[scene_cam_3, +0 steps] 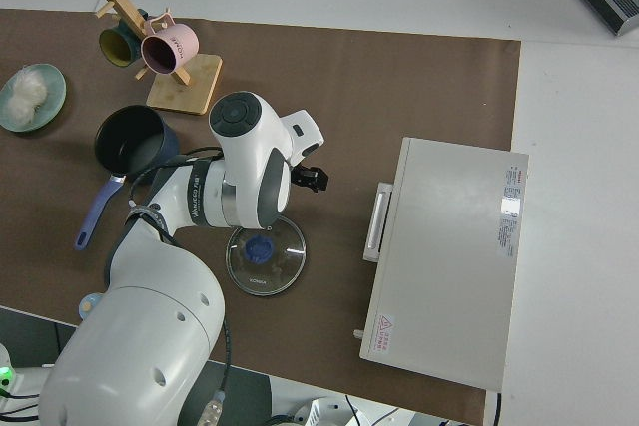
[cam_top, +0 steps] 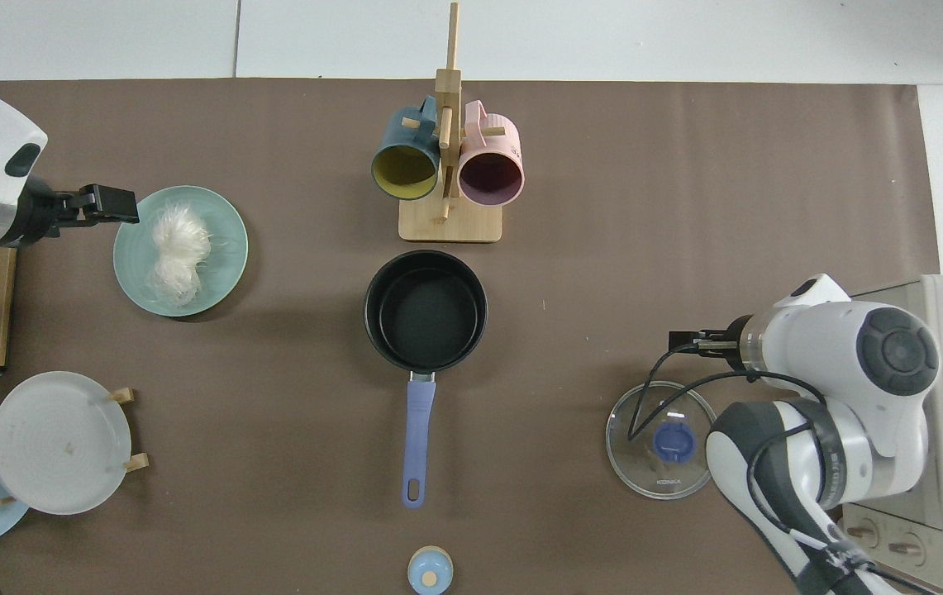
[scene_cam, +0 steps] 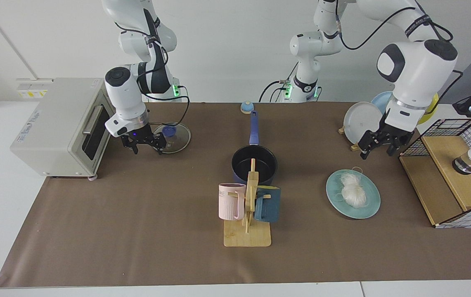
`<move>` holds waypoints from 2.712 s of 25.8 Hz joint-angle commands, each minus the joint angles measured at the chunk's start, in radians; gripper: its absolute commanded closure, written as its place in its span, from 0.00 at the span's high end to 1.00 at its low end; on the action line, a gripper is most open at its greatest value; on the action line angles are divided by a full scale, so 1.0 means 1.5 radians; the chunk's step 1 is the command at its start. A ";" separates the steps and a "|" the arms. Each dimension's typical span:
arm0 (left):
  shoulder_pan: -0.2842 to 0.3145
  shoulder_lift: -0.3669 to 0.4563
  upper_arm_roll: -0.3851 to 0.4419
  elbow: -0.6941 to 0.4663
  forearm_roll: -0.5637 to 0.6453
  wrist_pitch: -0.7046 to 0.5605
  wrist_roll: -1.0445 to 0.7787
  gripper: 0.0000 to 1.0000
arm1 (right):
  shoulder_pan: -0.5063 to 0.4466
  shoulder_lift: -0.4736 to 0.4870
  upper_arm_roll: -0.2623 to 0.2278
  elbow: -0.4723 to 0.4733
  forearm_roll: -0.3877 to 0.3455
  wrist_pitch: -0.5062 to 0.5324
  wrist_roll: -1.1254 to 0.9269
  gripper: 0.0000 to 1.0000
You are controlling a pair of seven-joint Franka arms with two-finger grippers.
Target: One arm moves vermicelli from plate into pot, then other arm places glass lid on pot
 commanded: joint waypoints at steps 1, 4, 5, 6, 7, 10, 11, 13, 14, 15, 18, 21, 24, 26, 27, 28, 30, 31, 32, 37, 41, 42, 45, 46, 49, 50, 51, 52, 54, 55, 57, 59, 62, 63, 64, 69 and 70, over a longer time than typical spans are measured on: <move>0.007 0.042 0.006 0.010 0.009 0.035 0.003 1.00 | 0.016 0.003 0.018 -0.064 0.002 0.081 0.047 1.00; 0.003 0.076 0.004 0.006 0.009 0.084 -0.003 1.00 | 0.017 0.000 0.031 -0.071 0.001 0.078 0.051 1.00; 0.003 0.079 0.003 0.004 0.008 0.088 0.000 1.00 | 0.017 -0.003 0.035 -0.077 0.002 0.077 0.052 1.00; 0.003 0.080 0.003 0.000 0.008 0.085 0.005 1.00 | 0.017 -0.004 0.039 -0.083 0.002 0.078 0.054 1.00; 0.002 0.080 0.000 -0.014 0.008 0.085 0.007 1.00 | 0.017 -0.005 0.045 -0.090 0.002 0.080 0.060 1.00; 0.000 0.100 -0.002 -0.034 0.009 0.111 0.006 1.00 | 0.016 -0.015 0.061 -0.111 0.001 0.079 0.063 1.00; -0.005 0.122 -0.002 -0.034 0.010 0.131 0.006 1.00 | 0.017 -0.022 0.062 -0.118 0.001 0.076 0.060 1.00; -0.012 0.148 -0.002 -0.034 0.011 0.173 0.005 1.00 | 0.017 -0.033 0.072 -0.134 0.001 0.074 0.059 1.00; -0.012 0.156 -0.002 -0.036 0.018 0.190 0.005 1.00 | 0.017 -0.040 0.076 -0.141 0.001 0.074 0.060 1.00; -0.012 0.162 -0.003 -0.037 0.026 0.199 0.003 1.00 | 0.017 -0.044 0.077 -0.148 0.001 0.073 0.061 1.00; -0.012 0.164 -0.003 -0.041 0.033 0.199 0.004 1.00 | 0.017 -0.057 0.088 -0.164 0.001 0.070 0.061 1.00; -0.012 0.167 -0.002 -0.045 0.036 0.200 0.004 1.00 | 0.016 -0.067 0.098 -0.170 0.001 0.058 0.057 1.00; -0.012 0.168 -0.003 -0.058 0.063 0.201 0.003 1.00 | 0.016 -0.080 0.099 -0.170 0.001 0.038 0.054 1.00; -0.012 0.169 -0.003 -0.063 0.071 0.203 0.000 1.00 | 0.016 -0.092 0.100 -0.170 0.001 0.020 0.053 1.00; -0.013 0.169 -0.003 -0.065 0.071 0.207 -0.002 1.00 | 0.016 -0.097 0.100 -0.170 0.000 0.012 0.049 1.00; -0.012 0.170 -0.003 -0.068 0.071 0.212 -0.002 1.00 | 0.016 -0.099 0.100 -0.170 0.001 0.006 0.044 1.00; -0.013 0.172 -0.003 -0.073 0.071 0.232 -0.002 1.00 | 0.016 -0.103 0.100 -0.171 0.001 0.001 0.037 1.00; -0.012 0.176 -0.002 -0.075 0.071 0.240 -0.004 1.00 | 0.016 -0.104 0.100 -0.171 0.001 -0.002 0.037 1.00; -0.013 0.178 -0.003 -0.075 0.071 0.244 -0.004 1.00 | 0.016 -0.105 0.100 -0.172 0.001 -0.004 0.035 1.00; -0.013 0.190 -0.003 -0.074 0.071 0.257 -0.005 1.00 | 0.013 -0.109 0.099 -0.173 0.001 -0.025 0.016 1.00; -0.013 0.190 -0.002 -0.074 0.072 0.261 -0.004 0.88 | 0.006 -0.109 0.100 -0.173 0.001 -0.038 0.002 1.00; -0.013 0.190 -0.002 -0.073 0.072 0.260 -0.007 0.67 | 0.004 -0.107 0.099 -0.173 0.001 -0.040 -0.008 1.00; -0.018 0.190 -0.003 -0.068 0.072 0.249 -0.044 0.12 | 0.001 -0.107 0.099 -0.173 0.001 -0.042 -0.015 1.00; -0.019 0.190 -0.002 -0.066 0.072 0.247 -0.055 0.00 | -0.001 -0.107 0.099 -0.173 0.001 -0.043 -0.016 1.00; -0.018 0.189 -0.003 -0.051 0.073 0.218 -0.054 0.00 | -0.001 -0.107 0.099 -0.172 0.001 -0.050 -0.020 0.93; -0.018 0.189 -0.003 -0.042 0.073 0.200 -0.054 0.00 | -0.002 -0.106 0.099 -0.172 0.001 -0.050 -0.028 0.84; -0.018 0.188 -0.004 -0.031 0.073 0.181 -0.054 0.00 | -0.003 -0.106 0.099 -0.172 0.001 -0.050 -0.037 0.77; -0.018 0.184 -0.008 -0.019 0.073 0.157 -0.054 0.00 | -0.005 -0.106 0.099 -0.172 0.001 -0.051 -0.044 0.66; -0.014 0.176 -0.013 0.005 0.073 0.108 -0.052 0.00 | -0.006 -0.106 0.099 -0.171 0.001 -0.054 -0.049 0.45; -0.013 0.169 -0.016 0.019 0.073 0.084 -0.052 0.00 | -0.006 -0.106 0.099 -0.171 0.001 -0.054 -0.050 0.36; -0.012 0.157 -0.024 0.041 0.068 0.037 -0.058 0.00 | -0.005 -0.104 0.099 -0.170 0.001 -0.055 -0.049 0.20; -0.011 0.130 -0.032 0.045 0.062 0.000 -0.062 0.00 | -0.005 -0.101 0.100 -0.165 0.001 -0.057 -0.050 0.07; -0.013 0.089 -0.044 0.044 0.053 -0.045 -0.079 0.00 | -0.001 -0.097 0.099 -0.140 0.001 -0.085 -0.048 0.00; -0.013 0.072 -0.054 0.043 0.044 -0.063 -0.097 0.00 | -0.003 -0.096 0.099 -0.126 0.001 -0.102 -0.048 0.00; -0.012 0.059 -0.065 0.041 0.038 -0.081 -0.117 0.00 | -0.005 -0.096 0.099 -0.111 0.001 -0.125 -0.049 0.00; -0.011 0.019 -0.130 0.039 0.034 -0.161 -0.192 0.00 | -0.008 -0.106 0.098 -0.026 0.002 -0.241 -0.052 0.00; -0.011 0.013 -0.143 0.039 0.034 -0.171 -0.205 0.00 | -0.010 -0.107 0.098 -0.011 0.002 -0.258 -0.053 0.00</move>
